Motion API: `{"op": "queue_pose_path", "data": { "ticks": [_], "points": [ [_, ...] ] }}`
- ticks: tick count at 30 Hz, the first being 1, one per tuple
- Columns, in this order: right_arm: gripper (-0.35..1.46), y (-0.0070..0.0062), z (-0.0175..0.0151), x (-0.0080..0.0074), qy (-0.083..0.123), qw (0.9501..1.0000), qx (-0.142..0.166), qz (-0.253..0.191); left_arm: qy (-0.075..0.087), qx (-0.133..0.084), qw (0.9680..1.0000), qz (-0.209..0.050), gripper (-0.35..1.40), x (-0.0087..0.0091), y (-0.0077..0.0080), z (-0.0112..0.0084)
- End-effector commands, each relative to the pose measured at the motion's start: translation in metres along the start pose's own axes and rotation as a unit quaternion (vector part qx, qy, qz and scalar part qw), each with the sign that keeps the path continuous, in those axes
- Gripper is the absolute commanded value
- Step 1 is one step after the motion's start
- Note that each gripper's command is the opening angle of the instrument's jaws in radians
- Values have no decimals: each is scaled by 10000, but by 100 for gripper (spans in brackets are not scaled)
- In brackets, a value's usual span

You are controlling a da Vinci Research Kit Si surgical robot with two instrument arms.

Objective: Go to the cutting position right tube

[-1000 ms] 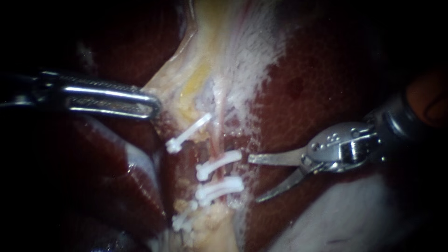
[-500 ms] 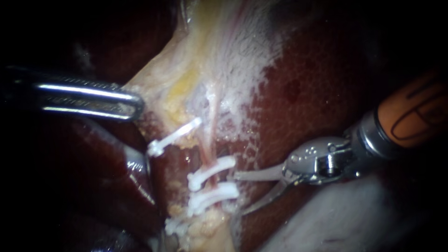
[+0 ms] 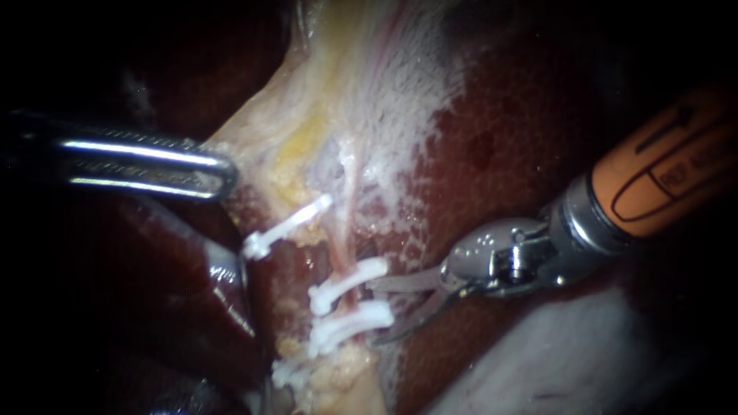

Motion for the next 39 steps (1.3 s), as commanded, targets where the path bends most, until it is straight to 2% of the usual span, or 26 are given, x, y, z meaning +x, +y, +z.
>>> {"op": "queue_pose_path", "data": {
  "ticks": [1, 11, 30, 39],
  "points": [
    [46, 0, 1, 1, -1, 10000, 2, 28, 0, 0, 10000, 0, -35, 0, 0, 0],
    [26, 2, 5, 6, -5, 10000, 4, 86, 0, -1, 10000, 2, -35, 1, 1, 1],
    [26, 10, 32, 22, -28, 10000, -31, 72, -1, -9, 10000, 10, -35, 4, 0, 3],
    [26, 12, 39, 21, -49, 10000, -12, 60, -1, -11, 10000, 10, -35, 4, 0, 4]
  ]
}}
